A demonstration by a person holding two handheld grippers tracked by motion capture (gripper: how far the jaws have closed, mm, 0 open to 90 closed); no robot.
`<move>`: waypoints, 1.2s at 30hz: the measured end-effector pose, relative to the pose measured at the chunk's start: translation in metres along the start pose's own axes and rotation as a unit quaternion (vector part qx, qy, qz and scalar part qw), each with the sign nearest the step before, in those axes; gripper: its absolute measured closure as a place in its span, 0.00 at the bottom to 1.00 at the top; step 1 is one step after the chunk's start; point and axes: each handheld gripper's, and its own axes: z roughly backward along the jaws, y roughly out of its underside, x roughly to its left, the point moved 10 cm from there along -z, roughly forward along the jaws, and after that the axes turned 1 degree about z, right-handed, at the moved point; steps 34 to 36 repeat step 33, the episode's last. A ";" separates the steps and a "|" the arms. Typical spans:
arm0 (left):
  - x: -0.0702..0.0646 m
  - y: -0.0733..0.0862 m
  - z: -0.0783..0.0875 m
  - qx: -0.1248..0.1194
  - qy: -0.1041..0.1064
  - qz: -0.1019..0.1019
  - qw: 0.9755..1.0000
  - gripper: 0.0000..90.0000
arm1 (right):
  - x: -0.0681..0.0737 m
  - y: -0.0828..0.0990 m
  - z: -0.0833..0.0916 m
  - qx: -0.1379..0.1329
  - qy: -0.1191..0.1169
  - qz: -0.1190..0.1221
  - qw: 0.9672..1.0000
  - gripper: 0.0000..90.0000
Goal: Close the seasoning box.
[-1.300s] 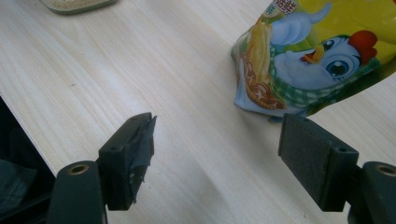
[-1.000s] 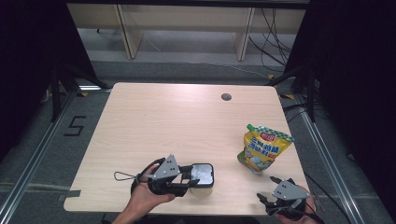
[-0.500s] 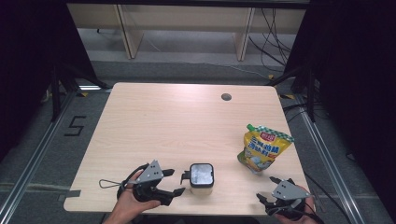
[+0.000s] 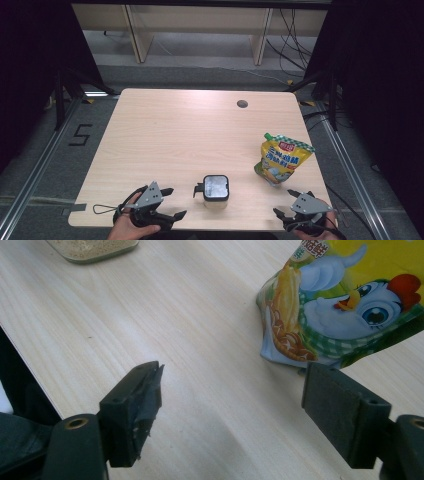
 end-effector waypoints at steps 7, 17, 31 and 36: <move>-0.009 0.017 -0.003 0.018 -0.007 -0.015 1.000 0.18 | 0.006 0.000 -0.002 0.001 -0.017 -0.007 1.000 0.22; -0.017 0.028 -0.007 0.040 0.001 -0.040 0.998 0.17 | 0.010 0.002 -0.006 0.007 -0.032 -0.007 0.999 0.21; -0.012 0.030 -0.007 0.049 -0.003 -0.034 0.998 0.17 | 0.008 0.006 -0.006 0.014 -0.030 -0.014 0.999 0.23; -0.001 0.028 -0.007 0.048 -0.020 -0.026 0.998 0.18 | 0.006 0.008 -0.006 0.016 -0.031 -0.021 0.999 0.23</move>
